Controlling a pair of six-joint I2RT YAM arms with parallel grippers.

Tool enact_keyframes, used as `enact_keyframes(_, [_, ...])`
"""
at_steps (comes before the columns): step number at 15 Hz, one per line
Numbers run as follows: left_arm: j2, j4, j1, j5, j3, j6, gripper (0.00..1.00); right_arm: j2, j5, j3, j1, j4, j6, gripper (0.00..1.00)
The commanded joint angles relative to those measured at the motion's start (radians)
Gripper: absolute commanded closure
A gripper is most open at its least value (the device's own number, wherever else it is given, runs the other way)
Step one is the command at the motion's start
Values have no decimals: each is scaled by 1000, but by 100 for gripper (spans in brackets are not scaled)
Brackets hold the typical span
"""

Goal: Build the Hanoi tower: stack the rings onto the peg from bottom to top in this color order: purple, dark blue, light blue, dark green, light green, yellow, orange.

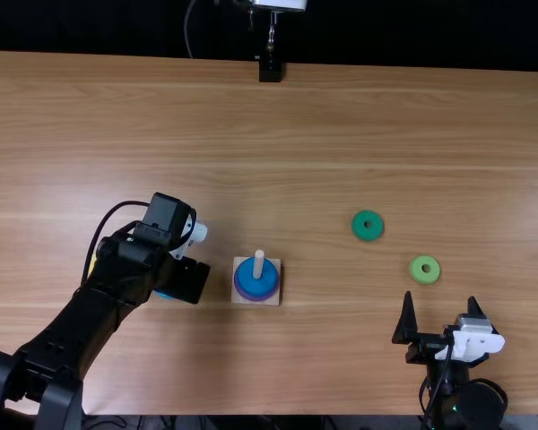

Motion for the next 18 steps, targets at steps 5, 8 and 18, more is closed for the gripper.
enact_keyframes(5, [17, 35, 9, 4, 3, -3, 0, -13, 6, -28, -16, -3, 2, 0])
enact_keyframes(8, [34, 28, 14, 6, -8, -5, 0, -13, 6, -28, -16, -3, 2, 0])
enact_keyframes(18, [66, -33, 34, 6, -8, -3, 0, -13, 6, -28, -16, -3, 2, 0])
